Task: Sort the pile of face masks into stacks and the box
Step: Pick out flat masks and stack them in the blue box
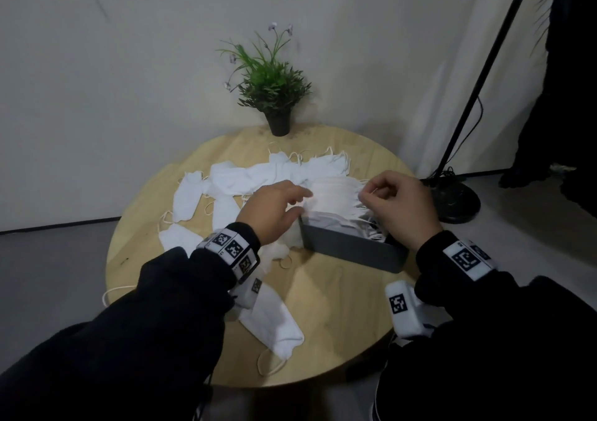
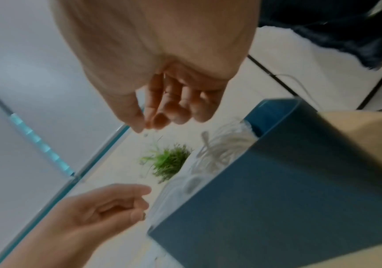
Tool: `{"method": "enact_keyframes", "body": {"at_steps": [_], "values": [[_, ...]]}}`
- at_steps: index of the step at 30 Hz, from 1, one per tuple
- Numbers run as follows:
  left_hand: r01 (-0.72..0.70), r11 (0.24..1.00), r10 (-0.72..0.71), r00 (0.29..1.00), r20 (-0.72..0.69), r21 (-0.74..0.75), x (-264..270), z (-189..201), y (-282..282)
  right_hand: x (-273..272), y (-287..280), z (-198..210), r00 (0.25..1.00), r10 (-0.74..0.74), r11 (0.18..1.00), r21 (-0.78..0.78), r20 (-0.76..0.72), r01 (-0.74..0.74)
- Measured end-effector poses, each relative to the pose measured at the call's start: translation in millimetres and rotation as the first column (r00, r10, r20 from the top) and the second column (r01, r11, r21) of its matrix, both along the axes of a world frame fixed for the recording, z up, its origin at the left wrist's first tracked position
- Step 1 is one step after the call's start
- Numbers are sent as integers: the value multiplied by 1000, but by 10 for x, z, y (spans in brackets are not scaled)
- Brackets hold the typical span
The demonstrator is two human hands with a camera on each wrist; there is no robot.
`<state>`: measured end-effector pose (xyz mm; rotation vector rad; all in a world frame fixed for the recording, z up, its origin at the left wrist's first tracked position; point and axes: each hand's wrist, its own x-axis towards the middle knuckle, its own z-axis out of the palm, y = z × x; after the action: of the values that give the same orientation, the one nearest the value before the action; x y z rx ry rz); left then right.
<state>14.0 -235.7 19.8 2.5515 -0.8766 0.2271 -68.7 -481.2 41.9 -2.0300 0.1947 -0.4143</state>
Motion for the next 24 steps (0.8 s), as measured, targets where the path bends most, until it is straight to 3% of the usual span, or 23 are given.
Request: {"method": "enact_keyframes", "body": {"at_steps": [2, 4, 7, 10, 12, 17, 20, 24], "values": [[-110, 990, 99, 988, -119, -86, 102, 90, 215, -53, 274, 57, 987, 153, 985, 92, -47, -149], [-236, 969, 213, 950, -228, -76, 234, 182, 494, -66, 538, 16, 931, 331, 939, 150, -153, -309], [-316, 927, 372, 835, -406, 200, 349, 202, 887, 24, 876, -150, 847, 444, 896, 116, -292, -429], [-231, 816, 493, 758, -428, 530, 242, -76, 1098, 186, 1136, -332, 780, 467, 865, 33, -416, -500], [-190, 796, 494, 752, -437, 574, 106, -308, 1135, 284, 1289, -411, 735, 467, 823, -63, -493, -565], [-180, 893, 379, 795, -474, 412, 43, -402, 1147, 485, 1579, -526, 702, 414, 783, -168, -580, -600], [-266, 926, 367, 800, -474, 267, 83, -290, 1318, 567, 1625, -505, 650, 342, 744, -226, -679, -628], [-451, 886, 450, 787, -421, 104, 174, -161, 1607, 624, 1584, -503, 653, 278, 766, -248, -705, -593]]}}
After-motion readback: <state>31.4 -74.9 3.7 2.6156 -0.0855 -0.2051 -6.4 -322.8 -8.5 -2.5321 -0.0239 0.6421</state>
